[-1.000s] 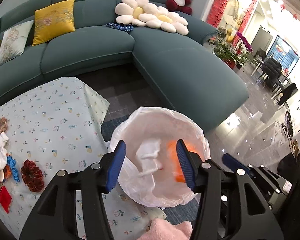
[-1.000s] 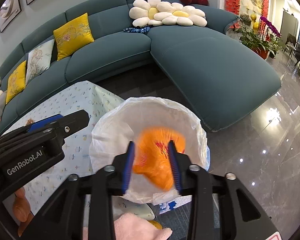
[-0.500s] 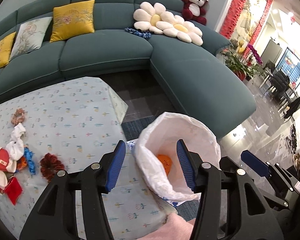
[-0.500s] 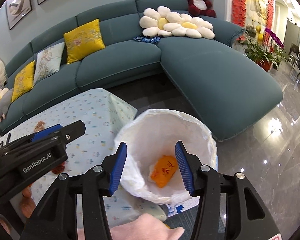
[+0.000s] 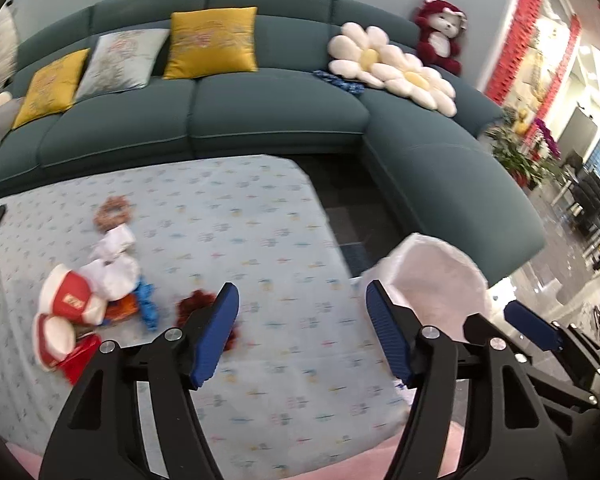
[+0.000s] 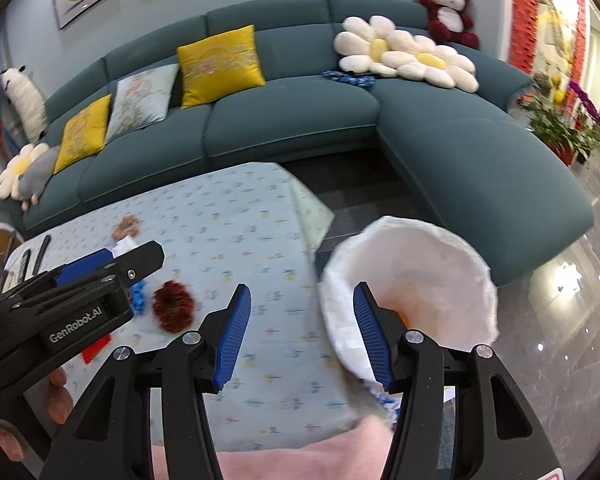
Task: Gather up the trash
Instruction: 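Move both open tools back over the table, then grasp the red envelope with the left tool while the right tool grasps the scrunchie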
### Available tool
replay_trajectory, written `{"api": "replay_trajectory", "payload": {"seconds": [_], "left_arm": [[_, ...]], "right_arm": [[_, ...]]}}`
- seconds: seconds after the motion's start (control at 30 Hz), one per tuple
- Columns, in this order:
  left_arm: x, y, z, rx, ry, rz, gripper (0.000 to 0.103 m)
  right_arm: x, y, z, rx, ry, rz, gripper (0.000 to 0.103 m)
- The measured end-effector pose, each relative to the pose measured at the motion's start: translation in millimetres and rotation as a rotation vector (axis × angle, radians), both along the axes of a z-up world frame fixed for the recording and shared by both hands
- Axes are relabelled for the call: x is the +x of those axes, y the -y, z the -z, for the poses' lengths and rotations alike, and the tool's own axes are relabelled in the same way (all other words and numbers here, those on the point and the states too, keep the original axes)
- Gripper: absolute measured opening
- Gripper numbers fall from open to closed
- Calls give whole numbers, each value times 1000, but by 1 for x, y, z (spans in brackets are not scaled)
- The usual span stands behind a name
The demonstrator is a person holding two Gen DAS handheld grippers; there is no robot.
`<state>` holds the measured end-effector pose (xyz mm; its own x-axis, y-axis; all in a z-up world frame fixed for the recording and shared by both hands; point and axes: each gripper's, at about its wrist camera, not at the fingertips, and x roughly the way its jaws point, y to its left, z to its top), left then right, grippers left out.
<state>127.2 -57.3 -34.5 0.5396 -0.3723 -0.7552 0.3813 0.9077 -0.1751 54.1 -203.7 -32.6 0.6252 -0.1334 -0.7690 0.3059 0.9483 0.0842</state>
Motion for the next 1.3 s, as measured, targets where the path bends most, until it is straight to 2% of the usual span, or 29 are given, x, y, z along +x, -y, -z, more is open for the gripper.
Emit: {"api": "replay_trajectory", "payload": {"seconds": [0.13,0.5,0.93,1.3], "left_arm": [[3,-37,9,33,1,-41,63],[13,-134,37,64,-39,-178,63],[19,-237,122,94,-224,-370,63],[37,-275,170,38,-333,-440,61]], "right_arm": [[7,-30,3,3,-8,-40,52],[26,-99,23,9,-54,-131,52],[47,-158,58,5,-111,-195,52],[67,-185,91,21,-183,-215,52]]}}
